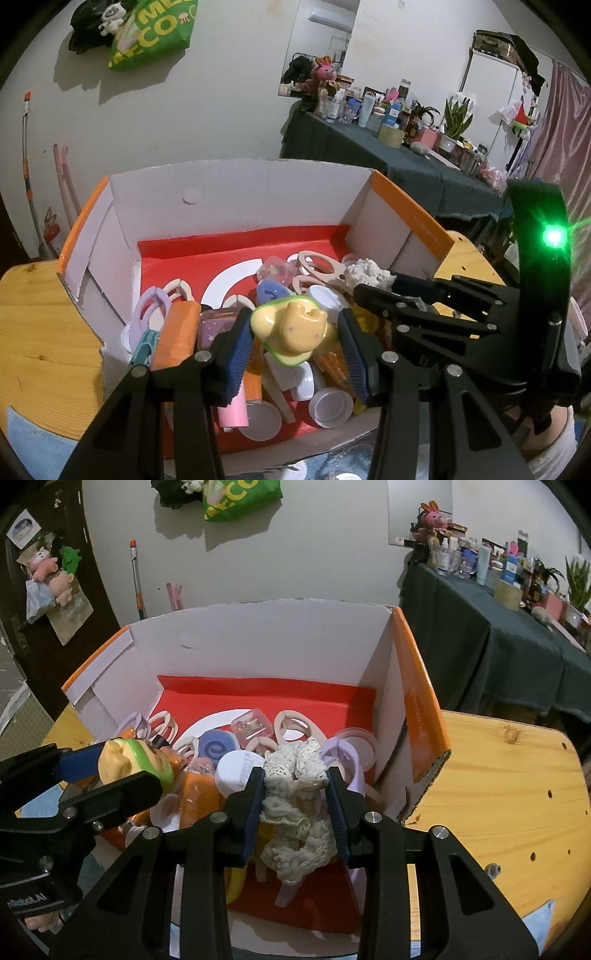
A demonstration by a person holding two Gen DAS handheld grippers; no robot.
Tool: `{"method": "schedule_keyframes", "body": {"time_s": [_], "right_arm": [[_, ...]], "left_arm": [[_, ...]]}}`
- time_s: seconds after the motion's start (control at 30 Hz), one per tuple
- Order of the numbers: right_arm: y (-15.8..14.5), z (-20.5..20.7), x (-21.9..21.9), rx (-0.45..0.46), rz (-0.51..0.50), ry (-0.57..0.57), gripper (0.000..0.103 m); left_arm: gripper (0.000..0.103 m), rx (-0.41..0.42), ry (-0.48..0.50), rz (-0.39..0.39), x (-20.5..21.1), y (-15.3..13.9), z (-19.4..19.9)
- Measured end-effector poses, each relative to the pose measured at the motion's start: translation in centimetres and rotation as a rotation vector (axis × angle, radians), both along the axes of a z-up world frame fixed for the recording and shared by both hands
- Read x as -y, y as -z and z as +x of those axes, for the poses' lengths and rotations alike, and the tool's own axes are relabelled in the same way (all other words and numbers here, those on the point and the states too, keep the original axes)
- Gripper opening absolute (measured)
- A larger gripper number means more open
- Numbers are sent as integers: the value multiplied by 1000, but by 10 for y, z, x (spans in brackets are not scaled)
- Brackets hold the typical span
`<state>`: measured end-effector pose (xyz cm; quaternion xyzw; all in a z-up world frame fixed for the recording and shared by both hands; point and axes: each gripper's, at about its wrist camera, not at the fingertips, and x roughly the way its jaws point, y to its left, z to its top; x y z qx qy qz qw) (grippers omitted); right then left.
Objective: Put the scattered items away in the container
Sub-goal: 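Carry the scrunchie and toy figure up and over the red-lined box with both tools, then lower both held items into the box and open both tools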
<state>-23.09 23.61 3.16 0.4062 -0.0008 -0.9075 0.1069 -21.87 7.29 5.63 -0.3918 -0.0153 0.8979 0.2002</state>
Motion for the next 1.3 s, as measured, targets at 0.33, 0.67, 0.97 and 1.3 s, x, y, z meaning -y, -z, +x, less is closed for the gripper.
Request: {"method": "schedule_keyframes", "body": {"time_s": [0.33, 0.67, 0.97, 1.3], "right_arm": [[2, 1, 2, -8, 23, -1, 32], [3, 1, 4, -10, 39, -4, 32], [3, 1, 5, -13, 51, -5, 32], [5, 0, 6, -15, 64, -2, 33]], "left_arm": [[49, 6, -8, -10, 0, 7, -2], [50, 1, -10, -17, 0, 8, -1], [50, -2, -12, -21, 0, 9, -1], [51, -3, -11, -21, 2, 10, -2]]}}
